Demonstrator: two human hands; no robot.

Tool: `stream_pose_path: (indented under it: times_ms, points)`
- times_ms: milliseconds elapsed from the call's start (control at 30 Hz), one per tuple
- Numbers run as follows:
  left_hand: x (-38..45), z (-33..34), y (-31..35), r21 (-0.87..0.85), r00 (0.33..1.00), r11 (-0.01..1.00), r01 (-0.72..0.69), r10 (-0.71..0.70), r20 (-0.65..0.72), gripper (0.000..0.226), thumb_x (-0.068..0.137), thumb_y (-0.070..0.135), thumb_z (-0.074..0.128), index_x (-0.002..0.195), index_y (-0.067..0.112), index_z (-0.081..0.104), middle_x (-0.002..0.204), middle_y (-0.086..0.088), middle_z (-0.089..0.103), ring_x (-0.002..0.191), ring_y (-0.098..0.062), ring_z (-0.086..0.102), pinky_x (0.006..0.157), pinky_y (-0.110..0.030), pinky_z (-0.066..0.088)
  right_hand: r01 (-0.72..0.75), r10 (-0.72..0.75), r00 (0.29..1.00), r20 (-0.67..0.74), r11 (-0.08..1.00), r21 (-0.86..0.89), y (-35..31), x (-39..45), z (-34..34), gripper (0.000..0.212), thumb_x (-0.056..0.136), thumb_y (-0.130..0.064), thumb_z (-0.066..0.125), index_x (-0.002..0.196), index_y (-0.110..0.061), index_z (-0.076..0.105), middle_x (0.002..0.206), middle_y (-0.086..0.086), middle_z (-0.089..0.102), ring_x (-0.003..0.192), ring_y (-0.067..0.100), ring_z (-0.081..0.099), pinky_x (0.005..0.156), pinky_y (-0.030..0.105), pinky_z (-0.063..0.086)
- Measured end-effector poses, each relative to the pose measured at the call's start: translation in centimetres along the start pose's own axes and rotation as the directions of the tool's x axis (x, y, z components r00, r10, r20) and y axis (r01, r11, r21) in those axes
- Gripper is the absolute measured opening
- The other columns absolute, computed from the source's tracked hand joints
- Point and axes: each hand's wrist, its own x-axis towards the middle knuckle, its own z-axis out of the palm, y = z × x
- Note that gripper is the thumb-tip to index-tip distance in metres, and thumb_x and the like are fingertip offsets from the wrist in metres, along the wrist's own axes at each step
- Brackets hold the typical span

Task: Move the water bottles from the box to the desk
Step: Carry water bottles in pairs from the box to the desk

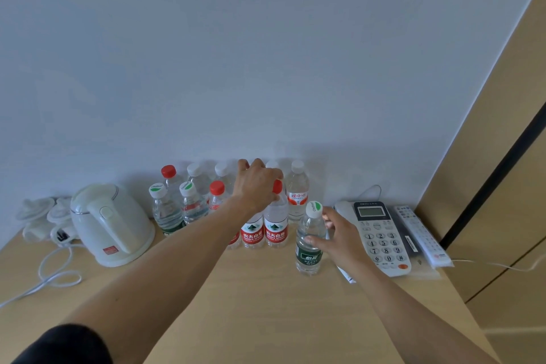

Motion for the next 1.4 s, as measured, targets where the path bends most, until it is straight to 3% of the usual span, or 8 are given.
stream_pose_path:
  times_ms: [133, 367, 700, 867, 1033, 1100, 1267, 1400]
  points:
    - [0.0, -0.2, -0.4, -0.035, 1.0, 0.999, 0.007, -0.007, -0.008, 0.048, 0.086, 0.046, 0.074, 0.13, 0.032, 0.06, 0.117, -0.003, 0.065, 0.121, -0.02, 0.049, 0.1, -0.041, 0.026, -0.012, 0.012, 1.0, 0.002, 1.0, 0.008, -0.2, 1.2, -0.2, 0.06, 0.072, -0.022, 0.087, 0.124, -0.027, 0.059, 0.113, -0.009, 0.065, 0.105, 0.01, 0.057, 0.079, 0.019, 0.04]
    - [0.0, -0.2, -0.3, -0.069, 0.999, 0.997, 0.038, -0.039, -0.012, 0.041, 0.088, 0.048, 0.071, 0.124, 0.029, 0.063, 0.111, 0.0, 0.067, 0.117, -0.019, 0.051, 0.097, -0.04, 0.027, -0.024, 0.024, 1.0, 0.002, 0.999, 0.036, -0.7, 3.8, 0.0, 0.061, 0.074, -0.017, 0.086, 0.124, -0.027, 0.053, 0.118, -0.006, 0.062, 0.109, 0.015, 0.058, 0.088, 0.029, 0.042]
    - [0.1, -0.5, -0.2, -0.084, 0.997, 0.993, 0.079, -0.079, -0.002, 0.037, 0.086, 0.05, 0.072, 0.117, 0.029, 0.067, 0.108, 0.002, 0.067, 0.111, -0.018, 0.054, 0.096, -0.041, 0.028, 0.015, -0.016, 0.999, -0.033, 1.0, -0.011, -0.9, 6.3, 0.8, 0.061, 0.074, -0.019, 0.087, 0.122, -0.031, 0.052, 0.115, -0.002, 0.056, 0.102, 0.016, 0.056, 0.081, 0.027, 0.041]
    - [-0.2, -0.4, -0.7, -0.13, 0.997, 0.989, 0.073, -0.073, 0.01, 0.042, 0.085, 0.049, 0.073, 0.122, 0.03, 0.065, 0.114, 0.003, 0.066, 0.119, -0.018, 0.051, 0.1, -0.042, 0.027, 0.018, -0.018, 1.0, -0.017, 1.0, -0.02, -0.7, 6.1, 0.6, 0.062, 0.072, -0.022, 0.088, 0.121, -0.031, 0.052, 0.104, -0.007, 0.06, 0.097, 0.014, 0.059, 0.076, 0.025, 0.042]
    - [-0.8, -0.1, -0.9, -0.141, 0.999, 0.989, 0.032, -0.033, -0.01, 0.05, 0.087, 0.047, 0.073, 0.133, 0.033, 0.059, 0.126, 0.004, 0.065, 0.132, -0.018, 0.046, 0.115, -0.051, 0.014, 0.022, -0.023, 1.0, -0.003, 0.999, -0.042, -0.7, 5.6, 0.0, 0.064, 0.071, -0.022, 0.088, 0.122, -0.029, 0.051, 0.108, -0.004, 0.063, 0.097, 0.016, 0.061, 0.081, 0.03, 0.048]
    - [-1.2, -0.1, -0.9, -0.123, 0.999, 0.992, 0.0, -0.004, -0.033, 0.05, 0.088, 0.046, 0.073, 0.134, 0.034, 0.058, 0.124, 0.006, 0.065, 0.133, -0.018, 0.045, 0.117, -0.054, 0.011, 0.024, -0.024, 1.0, 0.0, 0.999, -0.047, -0.8, 5.4, 0.0, 0.064, 0.072, -0.022, 0.087, 0.123, -0.028, 0.05, 0.113, -0.003, 0.061, 0.1, 0.016, 0.06, 0.084, 0.031, 0.049]
    - [-2.2, 0.3, -1.4, -0.084, 0.996, 0.995, -0.05, 0.044, -0.072, 0.045, 0.086, 0.045, 0.074, 0.128, 0.037, 0.06, 0.118, 0.01, 0.064, 0.138, -0.018, 0.04, 0.118, -0.064, 0.001, 0.045, -0.048, 0.998, -0.03, 0.996, -0.076, -0.8, 5.4, 0.0, 0.062, 0.073, -0.02, 0.086, 0.124, -0.028, 0.051, 0.111, -0.002, 0.058, 0.096, 0.013, 0.057, 0.072, 0.021, 0.041]
    - [-2.6, 0.2, -1.8, -0.098, 0.997, 0.993, -0.062, 0.057, -0.054, 0.048, 0.087, 0.043, 0.072, 0.132, 0.04, 0.057, 0.122, 0.011, 0.065, 0.141, -0.019, 0.037, 0.118, -0.064, 0.002, 0.071, -0.073, 0.997, -0.036, 0.995, -0.071, -1.0, 5.8, 0.1, 0.058, 0.074, -0.019, 0.085, 0.123, -0.026, 0.054, 0.109, -0.002, 0.059, 0.097, 0.015, 0.058, 0.078, 0.028, 0.044]
